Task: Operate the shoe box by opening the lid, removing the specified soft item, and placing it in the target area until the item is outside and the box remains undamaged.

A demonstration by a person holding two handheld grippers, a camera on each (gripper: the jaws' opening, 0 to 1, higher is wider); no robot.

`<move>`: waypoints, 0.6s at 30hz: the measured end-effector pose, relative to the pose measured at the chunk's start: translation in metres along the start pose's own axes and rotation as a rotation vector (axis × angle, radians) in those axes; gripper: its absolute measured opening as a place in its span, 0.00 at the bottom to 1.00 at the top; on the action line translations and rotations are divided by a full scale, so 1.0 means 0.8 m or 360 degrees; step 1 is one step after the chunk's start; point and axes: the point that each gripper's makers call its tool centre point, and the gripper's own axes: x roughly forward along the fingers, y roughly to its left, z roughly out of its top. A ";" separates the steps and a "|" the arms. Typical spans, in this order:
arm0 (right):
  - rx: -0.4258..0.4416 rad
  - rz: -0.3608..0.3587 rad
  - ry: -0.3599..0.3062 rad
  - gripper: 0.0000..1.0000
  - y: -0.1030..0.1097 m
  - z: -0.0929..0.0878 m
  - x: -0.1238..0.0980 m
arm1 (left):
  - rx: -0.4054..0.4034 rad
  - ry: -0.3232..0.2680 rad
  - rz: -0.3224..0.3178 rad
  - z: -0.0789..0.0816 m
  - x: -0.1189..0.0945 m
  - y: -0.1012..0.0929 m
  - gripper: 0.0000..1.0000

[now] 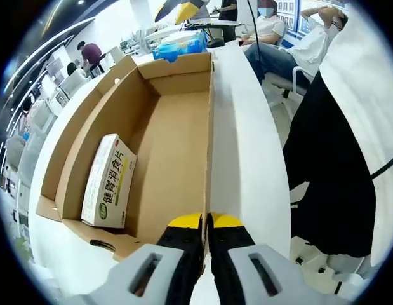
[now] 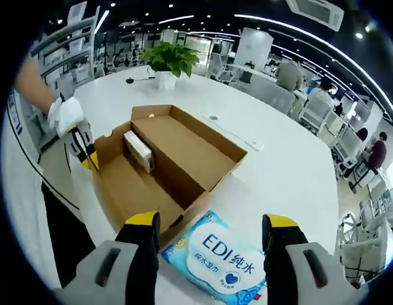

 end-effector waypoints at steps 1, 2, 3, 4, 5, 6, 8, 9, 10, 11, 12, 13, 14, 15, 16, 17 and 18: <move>0.0035 -0.0020 -0.0072 0.67 0.001 0.008 -0.002 | 0.0001 -0.0001 0.0001 0.000 0.000 0.000 0.02; 0.0071 -0.0032 -0.0136 0.68 0.002 0.011 -0.003 | 0.0010 -0.0006 0.0006 0.000 0.000 0.000 0.03; 0.0114 -0.0052 -0.0164 0.69 0.003 0.012 -0.004 | 0.0016 -0.0009 0.0011 0.000 0.000 0.000 0.03; 0.0202 -0.0093 -0.0189 0.69 0.000 0.008 -0.004 | 0.0019 -0.0013 0.0015 0.000 -0.001 0.000 0.03; 0.0271 -0.0098 -0.0197 0.69 0.002 0.004 -0.004 | 0.0021 -0.0013 0.0016 0.000 0.000 0.000 0.03; 0.0300 -0.0101 -0.0202 0.70 0.003 0.002 -0.005 | 0.0021 -0.0012 0.0017 0.000 0.000 0.000 0.03; 0.0356 -0.0117 -0.0197 0.72 0.003 -0.005 -0.007 | 0.0023 -0.0012 0.0016 0.001 -0.001 0.000 0.03; 0.0423 -0.0117 -0.0173 0.72 0.005 -0.012 -0.009 | 0.0025 -0.0014 0.0016 0.001 -0.001 0.000 0.03; 0.0536 -0.0095 -0.0156 0.69 0.005 -0.020 -0.010 | 0.0023 -0.0014 0.0016 0.001 -0.001 0.000 0.03; 0.0574 -0.0104 -0.0193 0.67 0.001 -0.019 -0.012 | 0.0025 -0.0013 0.0017 0.001 -0.001 0.000 0.03; 0.0617 -0.0148 -0.0247 0.68 -0.006 -0.016 -0.017 | 0.0028 -0.0013 0.0020 0.001 0.000 0.000 0.03; 0.0666 -0.0144 -0.0253 0.70 -0.008 -0.016 -0.019 | 0.0028 -0.0012 0.0021 0.001 0.000 0.000 0.03; 0.0720 -0.0118 -0.0264 0.72 -0.010 -0.015 -0.021 | 0.0028 -0.0009 0.0022 0.001 0.000 0.000 0.03; 0.0725 -0.0113 -0.0282 0.73 -0.011 -0.013 -0.023 | 0.0033 -0.0007 0.0021 0.000 0.000 0.000 0.03; 0.0725 -0.0119 -0.0305 0.75 -0.014 -0.010 -0.027 | 0.0040 -0.0009 0.0020 0.000 0.000 -0.001 0.03; 0.0727 -0.0126 -0.0324 0.75 -0.015 -0.006 -0.030 | 0.0052 -0.0015 0.0019 0.000 0.000 -0.001 0.03; 0.0721 -0.0119 -0.0348 0.74 -0.012 -0.001 -0.034 | 0.0057 -0.0016 0.0018 0.000 0.000 -0.001 0.02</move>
